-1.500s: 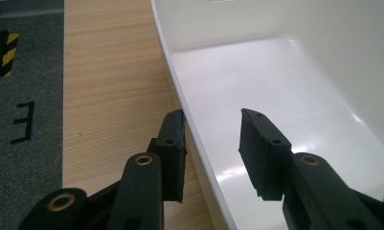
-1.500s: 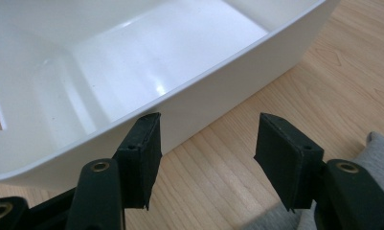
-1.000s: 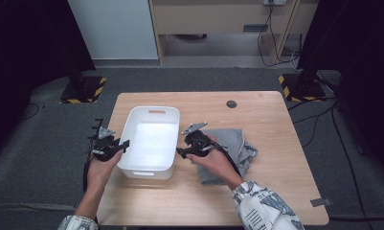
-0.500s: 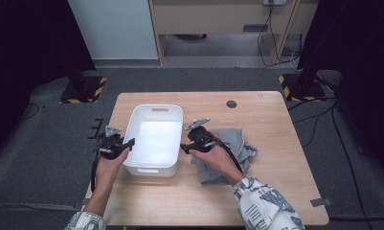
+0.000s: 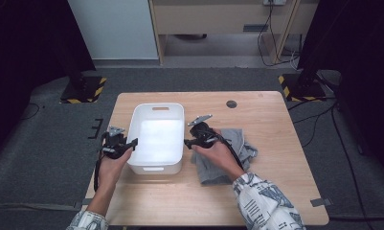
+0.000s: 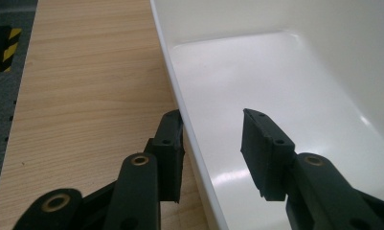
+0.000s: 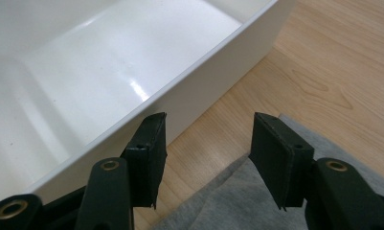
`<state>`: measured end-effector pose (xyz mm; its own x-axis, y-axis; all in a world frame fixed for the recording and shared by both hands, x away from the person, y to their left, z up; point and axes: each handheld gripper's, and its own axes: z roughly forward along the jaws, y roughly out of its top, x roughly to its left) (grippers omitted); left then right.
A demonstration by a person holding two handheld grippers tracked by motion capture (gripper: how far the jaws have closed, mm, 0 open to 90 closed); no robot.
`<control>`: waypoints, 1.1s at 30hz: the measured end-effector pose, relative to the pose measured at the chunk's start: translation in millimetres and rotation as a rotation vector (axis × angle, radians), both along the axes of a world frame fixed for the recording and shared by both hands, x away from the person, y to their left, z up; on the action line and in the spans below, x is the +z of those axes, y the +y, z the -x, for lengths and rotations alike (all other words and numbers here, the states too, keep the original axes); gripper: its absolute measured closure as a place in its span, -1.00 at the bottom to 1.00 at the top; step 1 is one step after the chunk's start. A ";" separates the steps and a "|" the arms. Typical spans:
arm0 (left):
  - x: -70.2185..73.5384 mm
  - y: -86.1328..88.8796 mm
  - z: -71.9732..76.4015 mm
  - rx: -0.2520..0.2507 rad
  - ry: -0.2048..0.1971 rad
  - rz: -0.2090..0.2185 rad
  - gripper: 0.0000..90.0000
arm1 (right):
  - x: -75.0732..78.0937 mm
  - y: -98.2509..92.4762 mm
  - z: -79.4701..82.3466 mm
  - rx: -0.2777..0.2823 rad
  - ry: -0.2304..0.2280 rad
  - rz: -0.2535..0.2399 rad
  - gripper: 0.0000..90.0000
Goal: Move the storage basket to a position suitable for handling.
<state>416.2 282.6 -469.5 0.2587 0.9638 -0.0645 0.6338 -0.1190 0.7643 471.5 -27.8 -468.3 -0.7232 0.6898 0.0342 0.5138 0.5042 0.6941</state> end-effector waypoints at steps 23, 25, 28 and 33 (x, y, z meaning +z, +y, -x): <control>5.4 -4.5 -4.5 -0.074 -0.067 0.010 -0.28 | 6.0 -25.9 -3.7 -0.035 -0.005 -0.017 -0.33; 10.1 -4.8 -1.3 -0.100 -0.091 0.018 -0.38 | 9.4 -34.4 -2.6 -0.034 -0.010 -0.017 -0.39; 15.9 -5.3 3.9 -0.121 -0.111 0.028 -0.52 | 14.0 -48.6 -0.6 -0.036 -0.016 -0.026 -0.46; 22.3 -7.8 15.8 -0.132 -0.147 0.057 -0.74 | 19.1 -75.0 -0.4 -0.057 -0.015 -0.043 -0.61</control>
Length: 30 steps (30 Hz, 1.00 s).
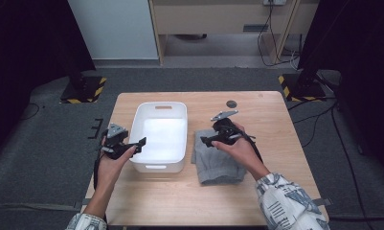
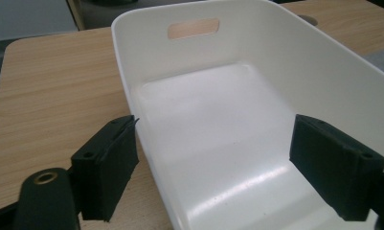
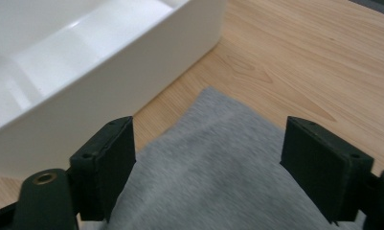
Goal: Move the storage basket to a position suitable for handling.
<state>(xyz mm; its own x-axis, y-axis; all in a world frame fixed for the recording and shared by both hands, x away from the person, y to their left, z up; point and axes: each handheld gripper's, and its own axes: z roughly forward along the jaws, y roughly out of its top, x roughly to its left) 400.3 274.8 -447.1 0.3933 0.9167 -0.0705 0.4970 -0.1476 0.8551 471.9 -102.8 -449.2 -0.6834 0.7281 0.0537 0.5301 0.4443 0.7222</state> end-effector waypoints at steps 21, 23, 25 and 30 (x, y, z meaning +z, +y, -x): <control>17.7 -46.0 17.2 -0.117 -0.017 0.029 -0.78 | -3.6 -57.9 -14.1 -0.079 0.013 0.049 -0.60; 18.9 -53.4 17.7 -0.141 -0.016 0.027 -0.77 | -4.9 -61.8 -16.1 -0.088 0.018 0.053 -0.59; 20.7 -60.1 17.8 -0.157 -0.017 0.027 -0.77 | -6.1 -65.2 -17.8 -0.097 0.026 0.054 -0.59; 23.4 -71.7 15.5 -0.179 -0.013 0.028 -0.78 | -9.8 -74.2 -23.5 -0.121 0.043 0.059 -0.58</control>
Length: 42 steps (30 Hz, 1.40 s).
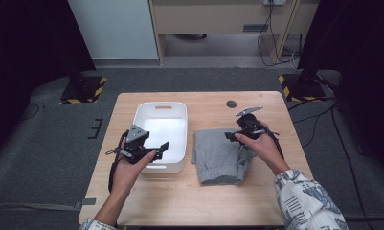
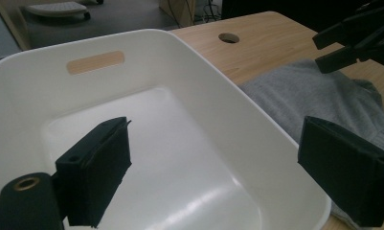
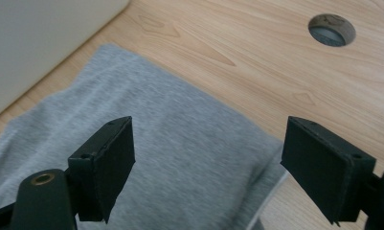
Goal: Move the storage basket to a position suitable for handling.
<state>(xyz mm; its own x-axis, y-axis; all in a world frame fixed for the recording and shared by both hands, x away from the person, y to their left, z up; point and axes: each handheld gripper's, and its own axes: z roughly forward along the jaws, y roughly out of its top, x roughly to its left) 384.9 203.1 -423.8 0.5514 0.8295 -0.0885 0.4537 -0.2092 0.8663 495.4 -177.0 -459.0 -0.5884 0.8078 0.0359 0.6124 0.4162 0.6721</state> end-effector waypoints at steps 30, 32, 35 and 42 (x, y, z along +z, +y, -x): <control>-2.9 -51.2 1.8 -0.099 0.012 -0.001 -0.77 | -53.9 -14.7 -15.2 -0.074 0.144 -0.059 -0.61; -3.3 -54.2 2.3 -0.106 0.013 -0.001 -0.78 | -57.1 -16.5 -15.1 -0.072 0.178 -0.102 -0.44; -3.8 -58.9 2.9 -0.116 0.014 -0.005 -0.77 | -57.4 -18.2 -14.6 -0.045 0.195 -0.138 -0.17; -4.2 -71.5 5.3 -0.134 0.011 -0.005 -0.77 | -53.5 -13.8 -8.6 0.005 0.159 -0.123 0.34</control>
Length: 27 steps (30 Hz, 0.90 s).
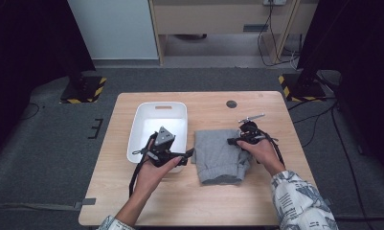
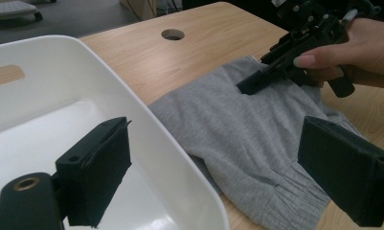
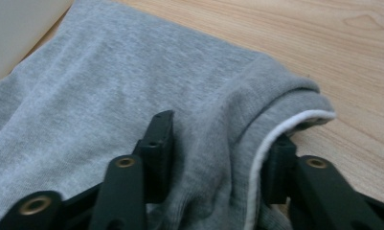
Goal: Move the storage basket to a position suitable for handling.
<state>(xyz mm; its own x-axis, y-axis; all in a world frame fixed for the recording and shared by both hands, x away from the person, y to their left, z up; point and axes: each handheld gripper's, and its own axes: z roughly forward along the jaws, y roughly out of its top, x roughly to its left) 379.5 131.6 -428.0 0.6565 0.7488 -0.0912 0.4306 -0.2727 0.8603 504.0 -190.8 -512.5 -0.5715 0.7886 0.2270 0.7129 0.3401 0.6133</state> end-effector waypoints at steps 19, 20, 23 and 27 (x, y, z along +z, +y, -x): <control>-20.2 -70.9 4.7 -0.059 0.041 -0.043 -0.74 | 1.2 -6.2 6.9 0.027 -0.067 0.041 0.60; -23.2 -75.0 4.6 -0.063 0.043 -0.046 -0.73 | 1.4 -6.9 7.3 0.024 -0.063 0.039 0.60; -32.8 -86.4 3.8 -0.066 0.058 -0.058 -0.73 | 1.2 -11.1 7.5 0.022 -0.065 0.040 0.60; -46.1 -98.3 0.2 -0.039 0.072 -0.086 -0.73 | 0.7 -16.4 7.8 0.009 -0.063 0.033 0.60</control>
